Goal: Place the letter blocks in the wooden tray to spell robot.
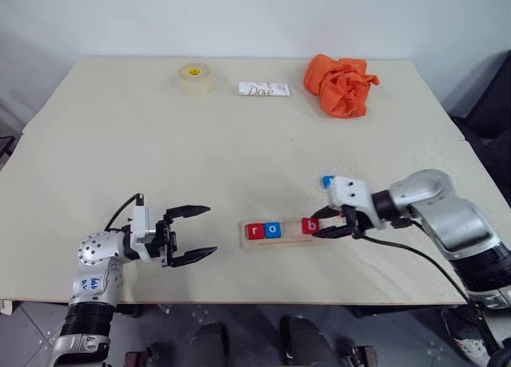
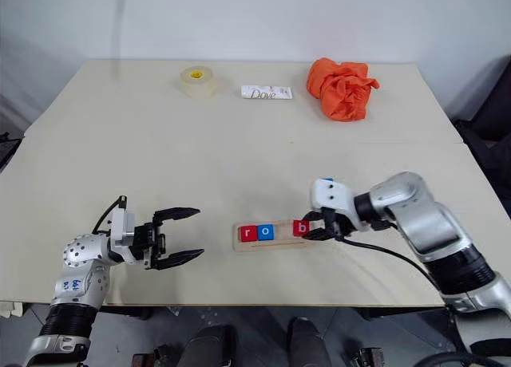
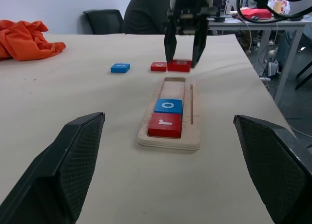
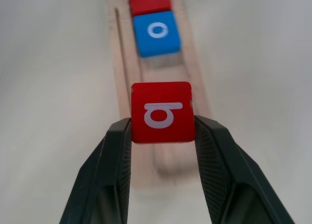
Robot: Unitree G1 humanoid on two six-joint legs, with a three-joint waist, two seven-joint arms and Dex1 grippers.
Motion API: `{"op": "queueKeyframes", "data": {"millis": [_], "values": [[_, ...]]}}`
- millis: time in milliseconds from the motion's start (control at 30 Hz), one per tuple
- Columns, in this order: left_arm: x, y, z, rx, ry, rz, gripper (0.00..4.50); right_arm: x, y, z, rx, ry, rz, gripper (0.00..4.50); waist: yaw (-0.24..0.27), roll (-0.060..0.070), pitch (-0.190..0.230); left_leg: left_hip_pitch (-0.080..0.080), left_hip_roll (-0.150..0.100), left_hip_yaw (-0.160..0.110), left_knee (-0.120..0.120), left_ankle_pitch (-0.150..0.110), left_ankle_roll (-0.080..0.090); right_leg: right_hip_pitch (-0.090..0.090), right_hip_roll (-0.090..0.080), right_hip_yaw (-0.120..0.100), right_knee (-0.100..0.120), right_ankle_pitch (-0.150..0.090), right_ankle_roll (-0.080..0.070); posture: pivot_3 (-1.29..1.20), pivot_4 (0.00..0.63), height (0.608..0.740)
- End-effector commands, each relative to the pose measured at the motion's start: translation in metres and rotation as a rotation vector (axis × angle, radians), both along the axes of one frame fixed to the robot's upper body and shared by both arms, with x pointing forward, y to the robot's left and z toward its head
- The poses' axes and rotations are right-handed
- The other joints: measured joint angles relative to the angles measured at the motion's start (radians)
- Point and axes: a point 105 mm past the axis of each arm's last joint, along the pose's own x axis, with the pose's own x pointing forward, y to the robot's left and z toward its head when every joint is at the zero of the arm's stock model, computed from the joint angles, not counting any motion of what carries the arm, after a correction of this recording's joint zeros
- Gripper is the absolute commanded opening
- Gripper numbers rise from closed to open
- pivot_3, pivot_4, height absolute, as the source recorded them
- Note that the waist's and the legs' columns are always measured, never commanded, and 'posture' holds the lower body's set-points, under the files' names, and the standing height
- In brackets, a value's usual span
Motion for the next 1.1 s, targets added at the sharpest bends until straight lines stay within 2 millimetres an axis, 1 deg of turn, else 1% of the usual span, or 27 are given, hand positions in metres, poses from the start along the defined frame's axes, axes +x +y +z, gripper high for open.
{"op": "queueKeyframes", "data": {"millis": [33,233,433,800,1100], "values": [[-0.005,0.001,0.005,-0.006,-0.038,0.006,4.5,0.006,0.004,0.003,-0.041,-0.033,0.023,1.46,0.0,0.0,0.0,0.0,0.0,0.0,0.0,0.0,0.0,0.0,0.0,0.0,0.0,0.0,0.0,0.0,0.15,0.74],[-0.01,0.004,0.005,-0.007,-0.037,0.031,4.5,0.011,0.013,-0.004,-0.059,-0.037,0.052,1.46,0.0,0.0,0.0,0.0,0.0,0.0,0.0,0.0,0.0,0.0,0.0,0.0,0.0,0.0,0.0,0.0,0.15,0.74],[-0.013,0.005,0.004,-0.01,-0.035,0.048,4.5,0.014,0.021,-0.005,-0.058,-0.043,0.083,1.46,-0.002,0.0,0.0,0.0,0.0,0.0,0.0,0.0,0.0,0.0,0.0,0.0,0.0,0.0,0.0,0.0,0.15,0.74],[-0.014,0.004,0.003,-0.017,-0.035,0.062,4.5,0.017,0.028,-0.013,-0.077,-0.049,0.108,1.46,-0.002,0.0,0.0,0.0,0.0,0.0,0.0,0.0,0.0,0.0,0.0,0.0,0.0,0.0,0.0,0.0,0.15,0.74],[-0.013,0.003,0.003,-0.021,-0.037,0.071,4.5,0.013,0.036,-0.014,-0.068,-0.038,0.14,1.46,-0.002,0.0,0.0,0.001,0.001,0.0,0.0,0.0,0.0,0.0,0.001,0.0,0.001,0.0,0.0,0.0,0.15,0.74]]}}
